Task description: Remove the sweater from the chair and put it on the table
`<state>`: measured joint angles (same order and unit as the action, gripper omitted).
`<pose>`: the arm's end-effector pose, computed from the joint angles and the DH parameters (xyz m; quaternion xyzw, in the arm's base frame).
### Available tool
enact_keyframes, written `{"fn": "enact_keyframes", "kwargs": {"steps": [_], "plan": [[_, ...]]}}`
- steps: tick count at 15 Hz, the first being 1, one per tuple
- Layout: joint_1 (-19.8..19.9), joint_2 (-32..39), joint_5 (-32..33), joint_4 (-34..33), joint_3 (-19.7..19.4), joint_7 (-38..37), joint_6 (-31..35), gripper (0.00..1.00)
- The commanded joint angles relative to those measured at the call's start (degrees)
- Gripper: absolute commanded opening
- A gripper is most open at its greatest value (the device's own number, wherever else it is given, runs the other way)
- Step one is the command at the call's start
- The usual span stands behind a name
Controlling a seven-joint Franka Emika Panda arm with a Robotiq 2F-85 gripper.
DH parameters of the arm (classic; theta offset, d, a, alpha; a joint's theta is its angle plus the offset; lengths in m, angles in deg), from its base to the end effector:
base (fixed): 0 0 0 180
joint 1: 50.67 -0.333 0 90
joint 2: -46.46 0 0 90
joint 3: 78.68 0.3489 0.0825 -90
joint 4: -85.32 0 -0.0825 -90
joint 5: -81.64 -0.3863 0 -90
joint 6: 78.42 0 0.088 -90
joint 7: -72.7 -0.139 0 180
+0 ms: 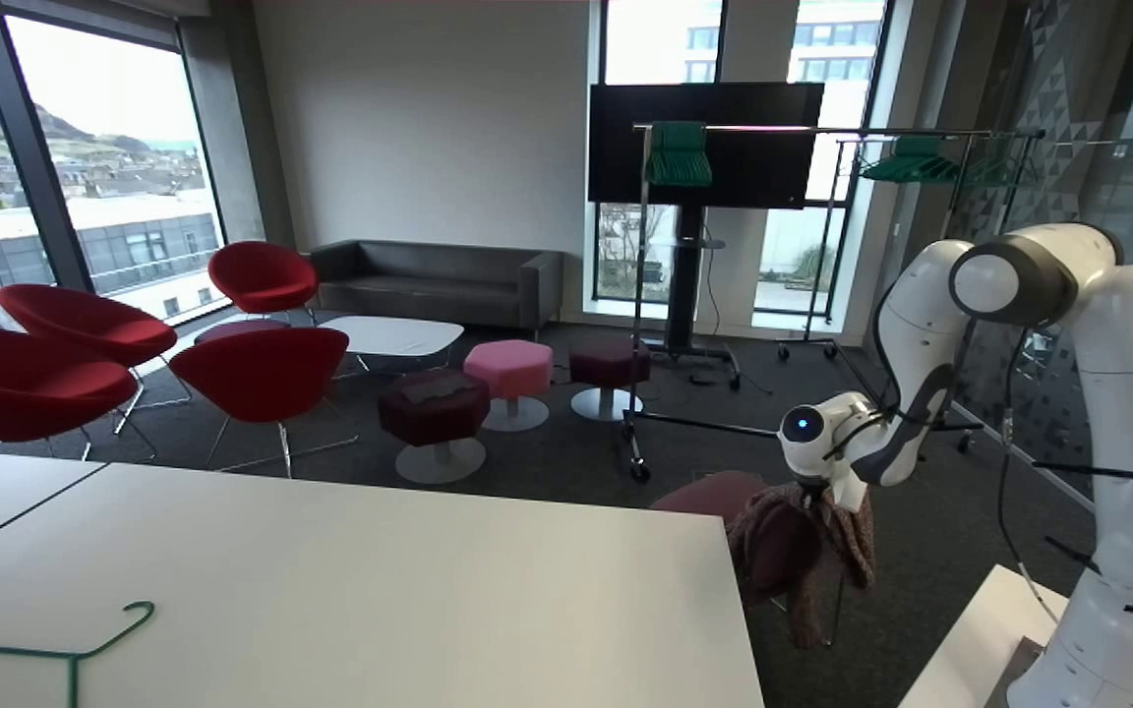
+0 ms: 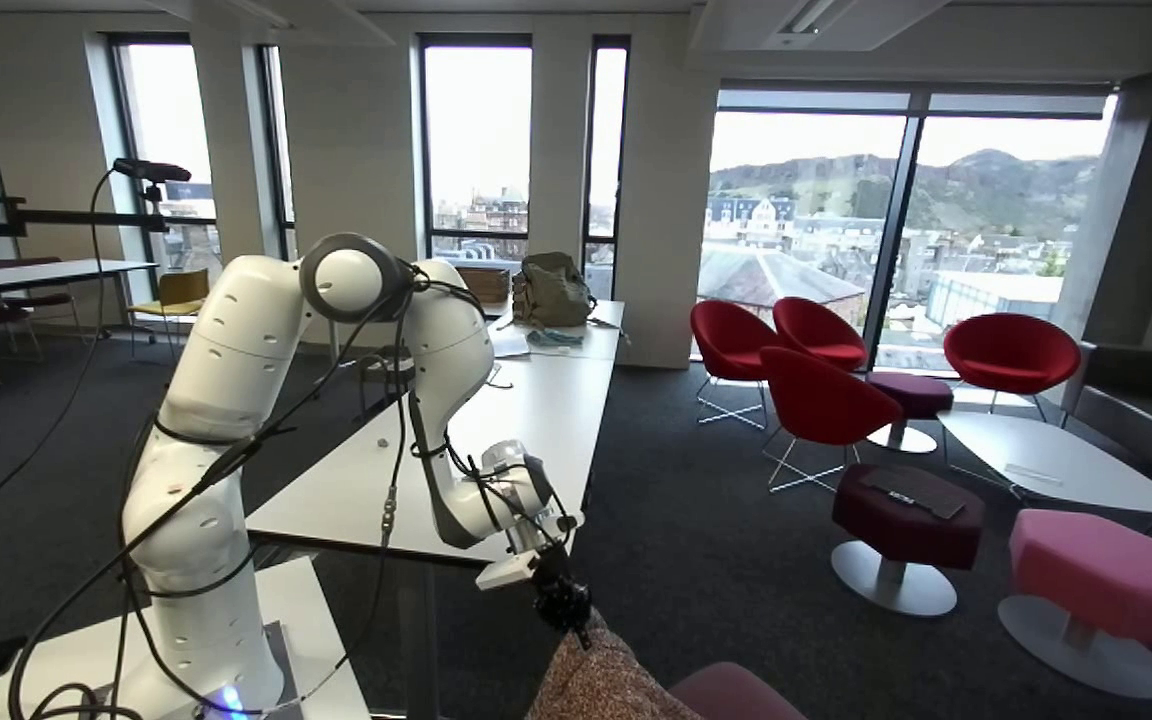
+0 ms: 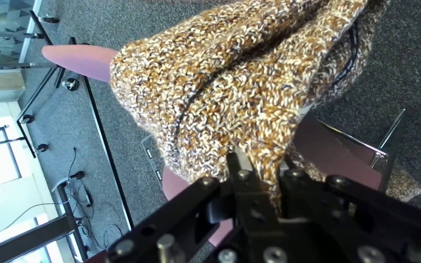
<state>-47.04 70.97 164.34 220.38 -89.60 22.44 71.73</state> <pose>0.4758 -0.1239 0.1328 0.9395 0.1149 0.0198 0.3220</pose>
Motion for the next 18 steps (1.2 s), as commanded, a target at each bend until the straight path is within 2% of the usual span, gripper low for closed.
{"fn": "enact_keyframes", "kwargs": {"steps": [1,3,10,11,18], "plan": [[0.0,-0.4,1.2,-0.5,-0.7,-1.2,-0.8,0.04],[-0.1,-1.8,0.8,0.2,-0.8,-1.1,-1.3,0.03],[-1.1,-14.4,-1.2,7.0,0.0,-1.1,-2.5,0.03],[0.3,-16.2,-1.8,7.7,2.0,-0.3,-3.6,0.03],[-0.7,-24.9,-11.0,10.0,5.9,4.8,-10.8,0.03]]}}
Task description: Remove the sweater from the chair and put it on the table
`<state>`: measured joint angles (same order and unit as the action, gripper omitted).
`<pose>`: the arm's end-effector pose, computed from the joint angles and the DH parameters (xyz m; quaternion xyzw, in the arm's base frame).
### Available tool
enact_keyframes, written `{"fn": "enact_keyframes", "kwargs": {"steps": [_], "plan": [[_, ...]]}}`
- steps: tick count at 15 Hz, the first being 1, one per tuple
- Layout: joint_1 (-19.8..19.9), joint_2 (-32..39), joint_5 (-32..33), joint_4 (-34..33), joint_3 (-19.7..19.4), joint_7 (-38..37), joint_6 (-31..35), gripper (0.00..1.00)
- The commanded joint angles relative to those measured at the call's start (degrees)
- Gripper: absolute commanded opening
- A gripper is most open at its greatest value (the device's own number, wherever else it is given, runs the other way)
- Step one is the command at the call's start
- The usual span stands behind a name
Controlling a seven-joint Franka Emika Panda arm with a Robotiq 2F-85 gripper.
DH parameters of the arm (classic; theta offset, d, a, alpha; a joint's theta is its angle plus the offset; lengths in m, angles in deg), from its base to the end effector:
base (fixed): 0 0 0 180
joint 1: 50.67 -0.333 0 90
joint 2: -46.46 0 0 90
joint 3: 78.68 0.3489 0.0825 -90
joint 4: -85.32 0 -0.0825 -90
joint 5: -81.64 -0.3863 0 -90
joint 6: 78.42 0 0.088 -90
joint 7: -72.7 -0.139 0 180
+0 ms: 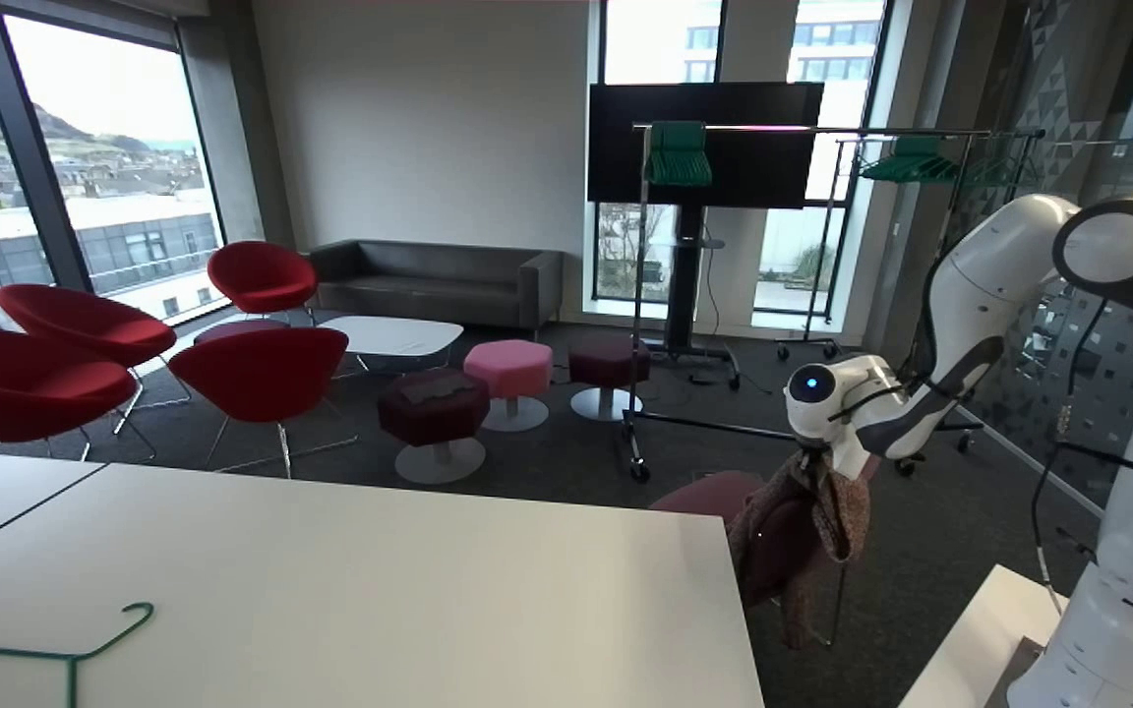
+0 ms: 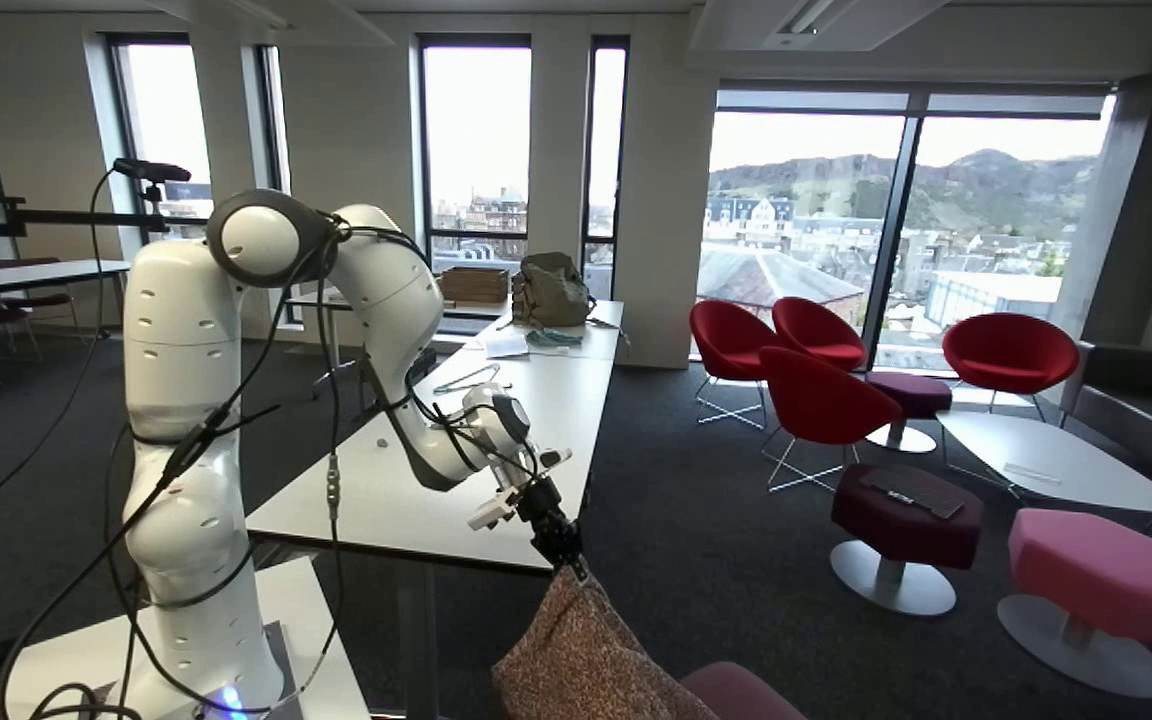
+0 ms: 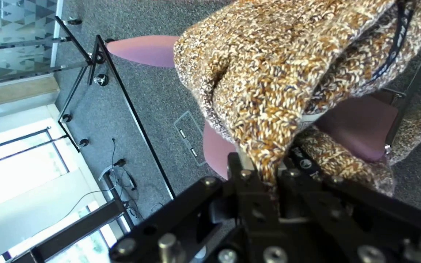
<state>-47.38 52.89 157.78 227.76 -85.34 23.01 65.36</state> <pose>0.4649 -0.0934 0.2411 0.9354 0.0552 0.0824 0.3394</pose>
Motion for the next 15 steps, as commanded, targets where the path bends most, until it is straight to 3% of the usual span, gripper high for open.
{"fn": "enact_keyframes", "kwargs": {"steps": [1,10,15], "plan": [[-0.7,-7.9,-6.6,2.8,2.1,6.0,-5.4,0.03],[-4.2,-16.4,-28.8,2.0,7.0,28.3,-1.4,0.03],[-4.6,-17.5,-43.8,-2.1,6.5,43.0,-3.1,0.03]]}}
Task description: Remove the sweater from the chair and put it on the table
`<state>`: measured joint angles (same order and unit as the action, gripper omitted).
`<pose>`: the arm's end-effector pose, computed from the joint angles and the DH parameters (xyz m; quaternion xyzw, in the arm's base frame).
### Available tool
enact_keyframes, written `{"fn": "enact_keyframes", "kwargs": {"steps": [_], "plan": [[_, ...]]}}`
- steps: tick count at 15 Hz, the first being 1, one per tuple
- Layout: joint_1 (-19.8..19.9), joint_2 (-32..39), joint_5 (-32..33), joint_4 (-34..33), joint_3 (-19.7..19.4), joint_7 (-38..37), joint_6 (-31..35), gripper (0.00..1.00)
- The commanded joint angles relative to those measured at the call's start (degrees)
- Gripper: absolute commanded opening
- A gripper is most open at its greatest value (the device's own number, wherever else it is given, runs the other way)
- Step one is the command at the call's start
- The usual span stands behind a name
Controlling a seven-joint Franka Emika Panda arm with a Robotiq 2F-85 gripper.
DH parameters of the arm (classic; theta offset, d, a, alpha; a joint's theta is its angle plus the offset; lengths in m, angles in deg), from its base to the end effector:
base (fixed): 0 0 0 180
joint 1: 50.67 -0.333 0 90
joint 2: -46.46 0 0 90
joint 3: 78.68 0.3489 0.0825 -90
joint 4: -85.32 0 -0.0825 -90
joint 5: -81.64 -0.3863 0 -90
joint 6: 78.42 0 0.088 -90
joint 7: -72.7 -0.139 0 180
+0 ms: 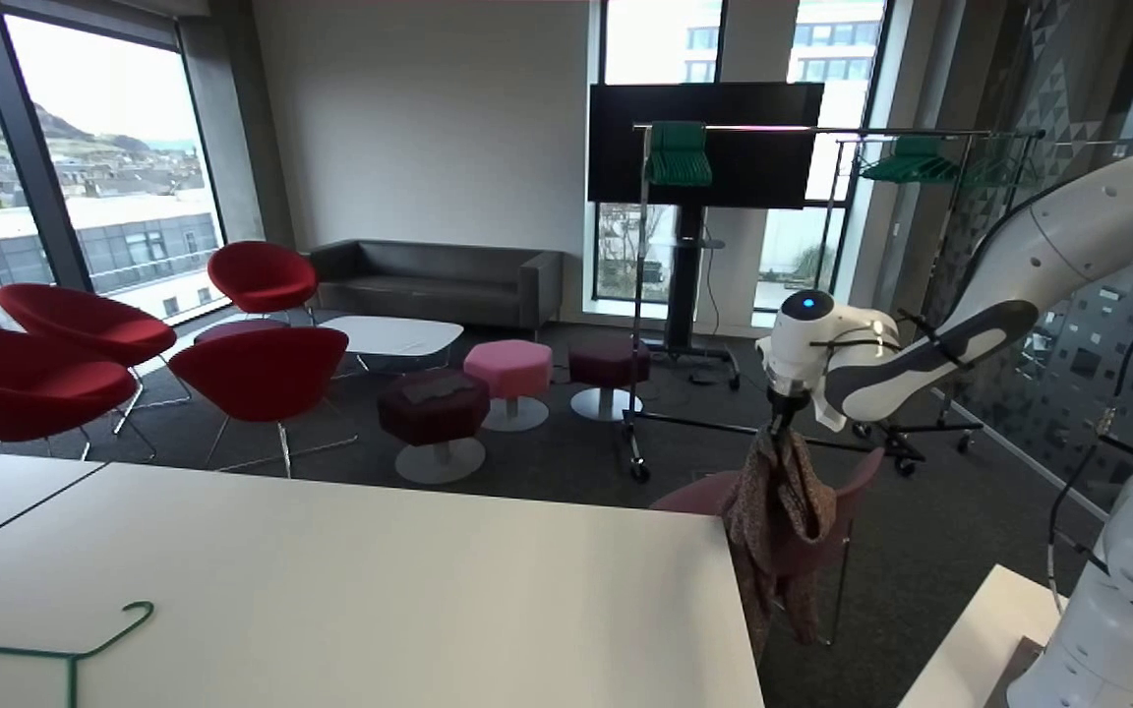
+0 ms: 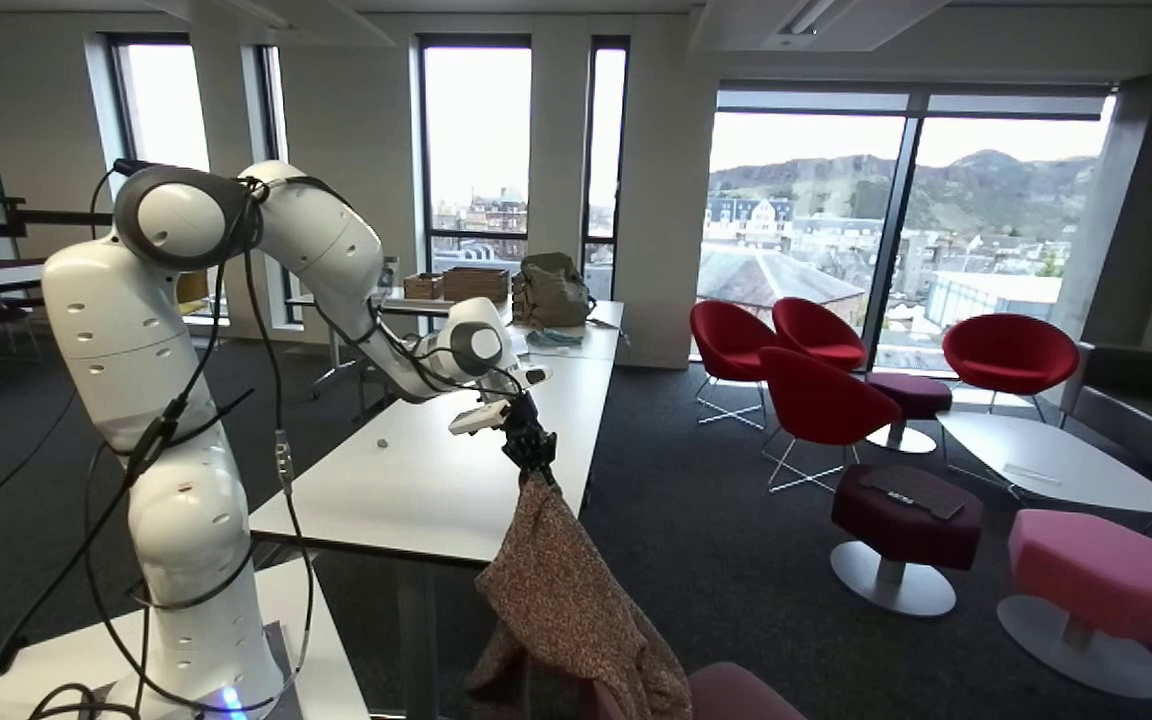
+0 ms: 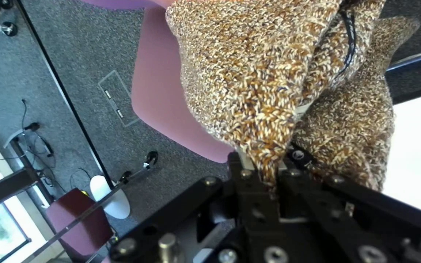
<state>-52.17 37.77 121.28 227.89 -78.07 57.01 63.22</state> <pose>0.4733 0.0064 0.3591 0.9615 0.1383 0.0981 0.2161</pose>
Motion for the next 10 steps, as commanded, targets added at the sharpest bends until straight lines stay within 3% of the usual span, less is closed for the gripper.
{"fn": "enact_keyframes", "kwargs": {"steps": [1,4,10], "plan": [[0.7,-2.6,-8.8,-3.3,-0.6,10.2,-2.4,0.03],[1.5,-3.2,-11.9,-5.5,-0.7,13.8,-6.0,0.03],[1.3,-5.1,-18.6,-8.9,-1.0,22.8,-20.9,0.03]]}}
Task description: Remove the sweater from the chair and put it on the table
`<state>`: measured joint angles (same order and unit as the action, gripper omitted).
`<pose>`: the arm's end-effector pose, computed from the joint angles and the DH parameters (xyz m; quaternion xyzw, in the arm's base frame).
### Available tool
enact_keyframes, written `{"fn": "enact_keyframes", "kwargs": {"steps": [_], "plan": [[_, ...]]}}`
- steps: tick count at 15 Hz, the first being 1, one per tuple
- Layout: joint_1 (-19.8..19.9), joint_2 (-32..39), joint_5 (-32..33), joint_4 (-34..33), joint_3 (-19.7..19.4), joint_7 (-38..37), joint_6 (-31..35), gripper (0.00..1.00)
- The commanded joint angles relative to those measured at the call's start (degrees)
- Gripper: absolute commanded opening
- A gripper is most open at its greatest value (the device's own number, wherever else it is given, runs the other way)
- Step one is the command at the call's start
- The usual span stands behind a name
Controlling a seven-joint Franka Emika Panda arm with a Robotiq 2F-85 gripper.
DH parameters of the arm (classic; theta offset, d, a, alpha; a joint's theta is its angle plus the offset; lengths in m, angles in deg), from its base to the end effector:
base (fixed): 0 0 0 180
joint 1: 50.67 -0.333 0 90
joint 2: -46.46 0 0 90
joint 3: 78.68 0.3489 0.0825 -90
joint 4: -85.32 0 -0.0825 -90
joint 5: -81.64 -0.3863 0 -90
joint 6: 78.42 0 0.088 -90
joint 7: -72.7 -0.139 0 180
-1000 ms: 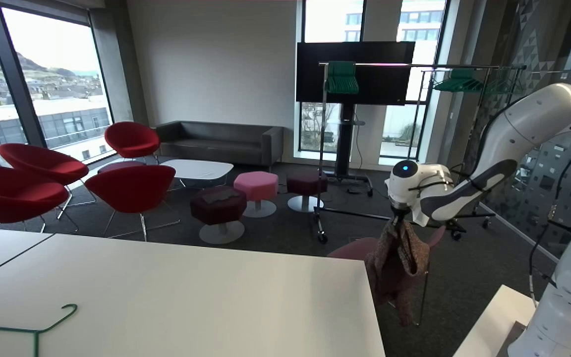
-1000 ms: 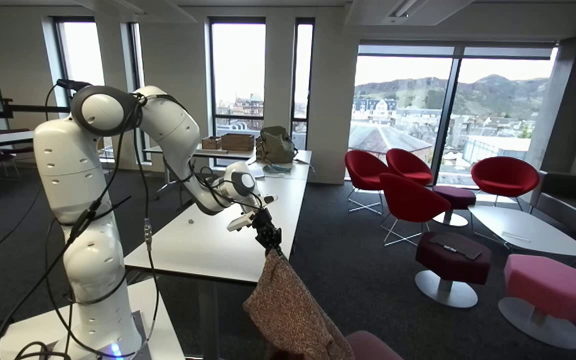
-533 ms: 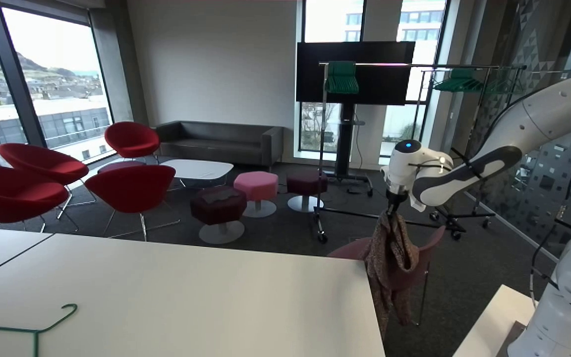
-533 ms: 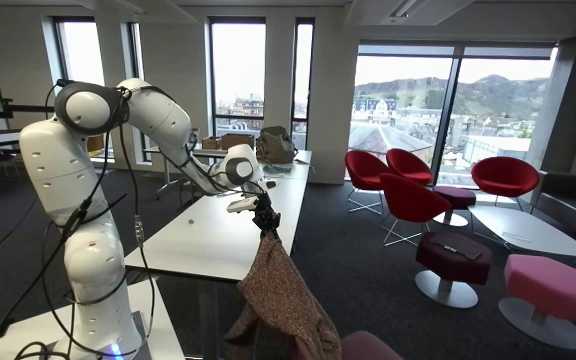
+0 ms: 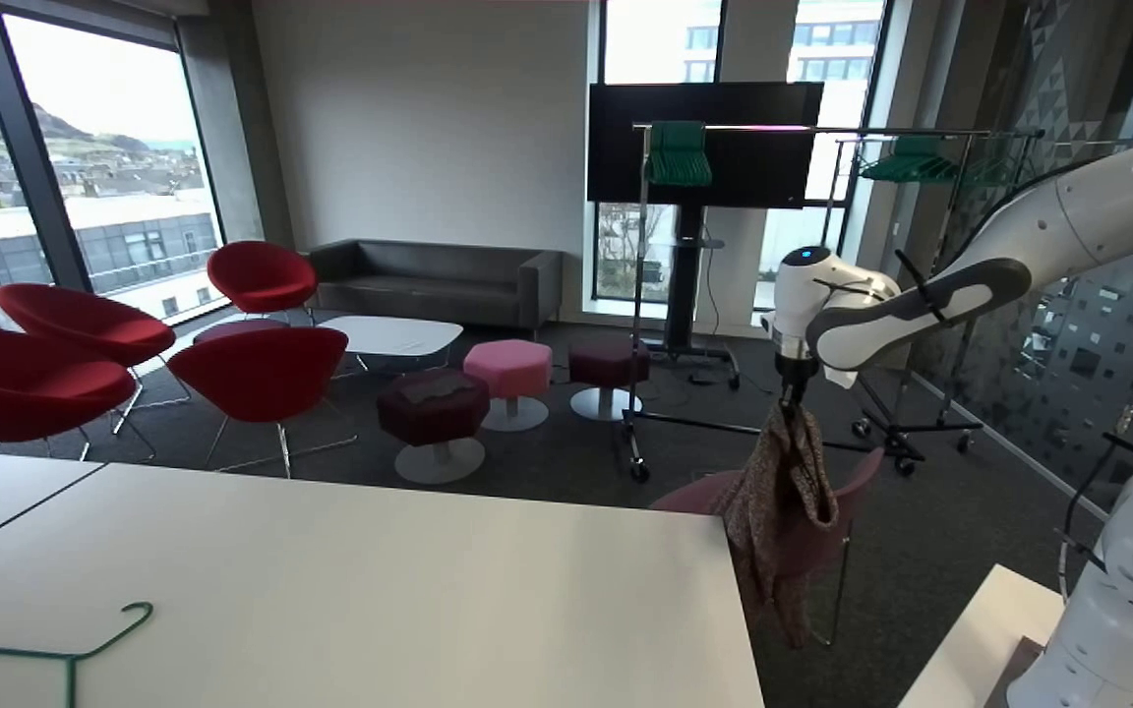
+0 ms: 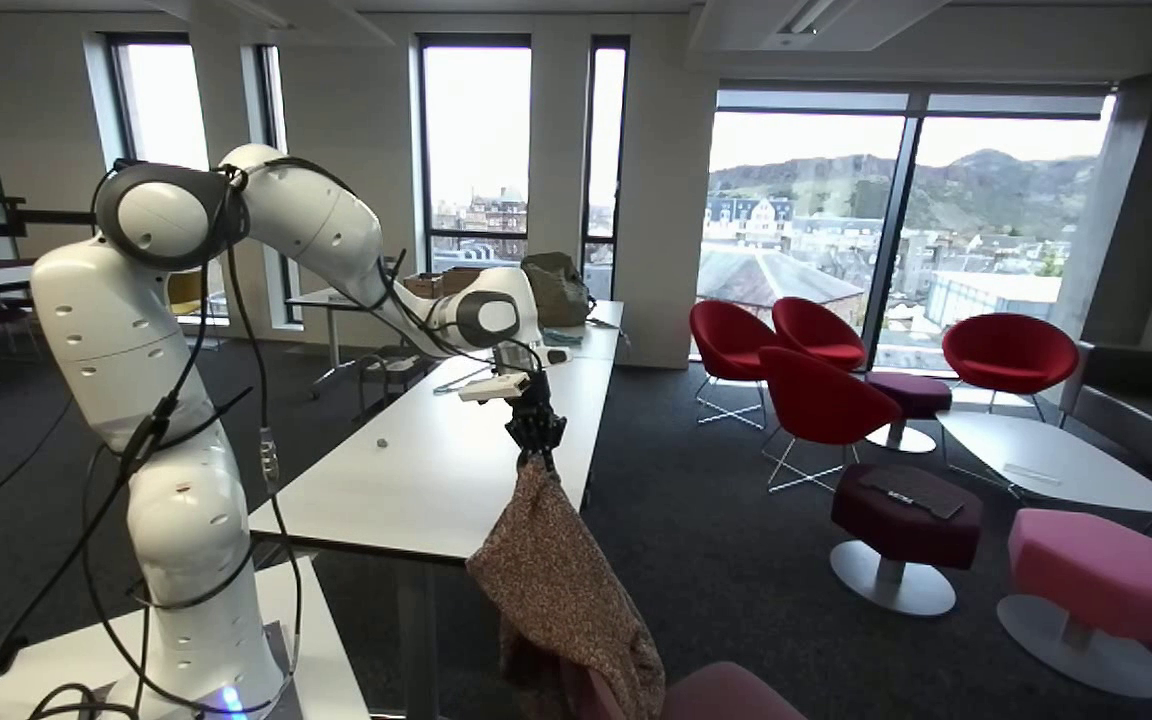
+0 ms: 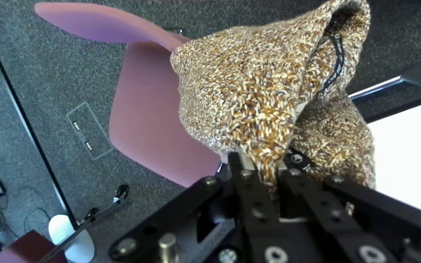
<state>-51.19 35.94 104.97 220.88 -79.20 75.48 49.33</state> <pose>0.4782 -0.0222 0.4059 0.9760 0.1437 0.0193 0.1625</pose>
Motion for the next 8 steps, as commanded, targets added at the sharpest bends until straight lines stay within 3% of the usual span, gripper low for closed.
{"fn": "enact_keyframes", "kwargs": {"steps": [1,8], "plan": [[0.4,-4.3,-1.4,-1.9,0.4,4.0,-8.6,0.03],[-0.4,-10.4,-1.9,-1.0,0.0,8.3,-8.7,0.03]]}}
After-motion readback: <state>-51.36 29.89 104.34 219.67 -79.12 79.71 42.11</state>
